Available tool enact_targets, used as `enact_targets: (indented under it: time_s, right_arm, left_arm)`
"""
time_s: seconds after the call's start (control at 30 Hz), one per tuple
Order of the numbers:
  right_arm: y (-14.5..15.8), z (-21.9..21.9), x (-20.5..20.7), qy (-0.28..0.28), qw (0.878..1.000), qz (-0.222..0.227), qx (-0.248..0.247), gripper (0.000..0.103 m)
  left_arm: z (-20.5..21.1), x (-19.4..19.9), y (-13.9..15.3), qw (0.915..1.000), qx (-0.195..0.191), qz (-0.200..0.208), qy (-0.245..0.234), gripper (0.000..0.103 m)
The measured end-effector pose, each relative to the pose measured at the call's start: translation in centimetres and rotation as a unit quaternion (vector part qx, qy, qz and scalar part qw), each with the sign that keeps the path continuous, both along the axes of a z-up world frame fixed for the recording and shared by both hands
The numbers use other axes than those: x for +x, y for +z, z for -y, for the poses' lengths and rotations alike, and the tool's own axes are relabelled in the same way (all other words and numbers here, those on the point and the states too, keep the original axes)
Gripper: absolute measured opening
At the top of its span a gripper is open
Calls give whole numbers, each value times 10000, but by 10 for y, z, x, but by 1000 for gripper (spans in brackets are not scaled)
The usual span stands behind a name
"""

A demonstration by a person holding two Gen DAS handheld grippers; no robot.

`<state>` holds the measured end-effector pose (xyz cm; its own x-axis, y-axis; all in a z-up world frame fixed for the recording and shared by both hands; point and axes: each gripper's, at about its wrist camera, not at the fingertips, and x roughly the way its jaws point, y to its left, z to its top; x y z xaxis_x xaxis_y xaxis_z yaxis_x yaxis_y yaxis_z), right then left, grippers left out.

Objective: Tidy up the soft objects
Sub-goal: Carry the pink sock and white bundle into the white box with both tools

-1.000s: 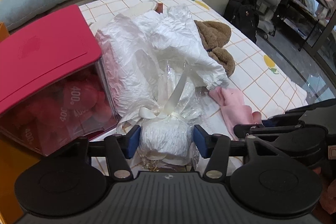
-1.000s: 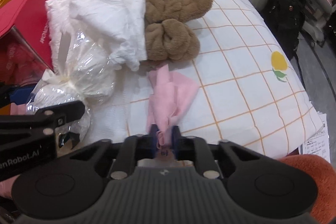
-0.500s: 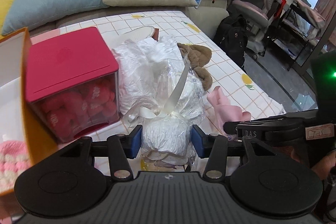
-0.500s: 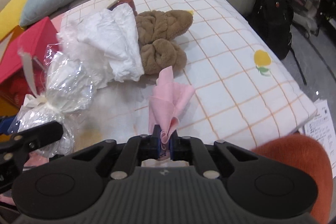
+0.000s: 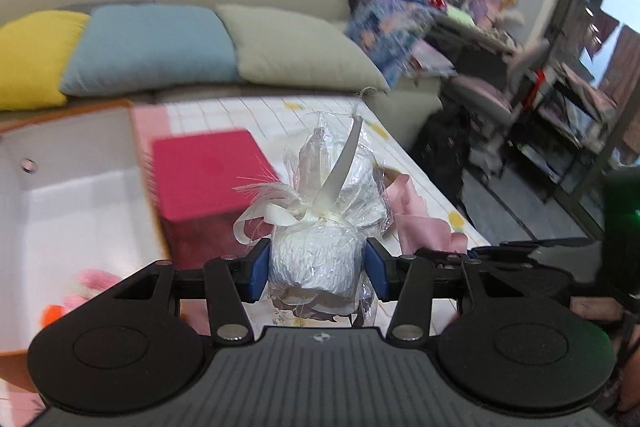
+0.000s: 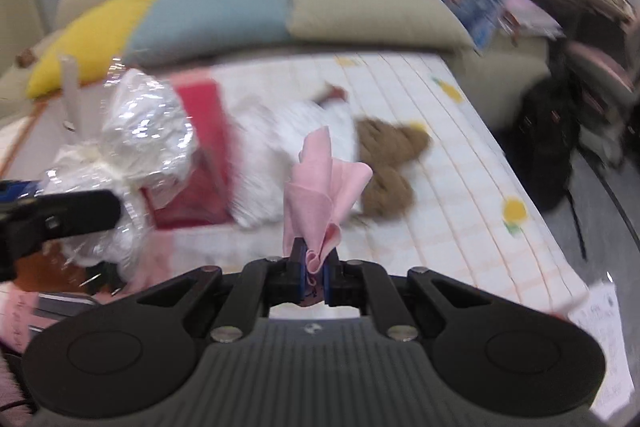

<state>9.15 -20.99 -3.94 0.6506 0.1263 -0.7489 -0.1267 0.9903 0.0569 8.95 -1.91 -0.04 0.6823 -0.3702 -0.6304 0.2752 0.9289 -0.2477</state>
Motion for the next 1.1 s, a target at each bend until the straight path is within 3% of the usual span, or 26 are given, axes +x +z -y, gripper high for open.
enact_targets:
  time_s: [0.27,0.53,0.77,1.1]
  right_arm:
    - [40,-53,-4,1054,9919,702,103,5]
    - [53,-119,26,2048,9752,845,-41,5]
    - [44,-175,62,2593,9644,514,-116,5]
    - [-1,-235,91,3312,9390,18,-920,5]
  left_arm:
    - [-54,-4,19,9951,20,252,956,56]
    - [-91,10,9,9859,487,18,1600,56]
    - [-124,30,-7,9788,730,-319,1885,56]
    - [-141,57,-48,9713,1226,-1135,1695,56]
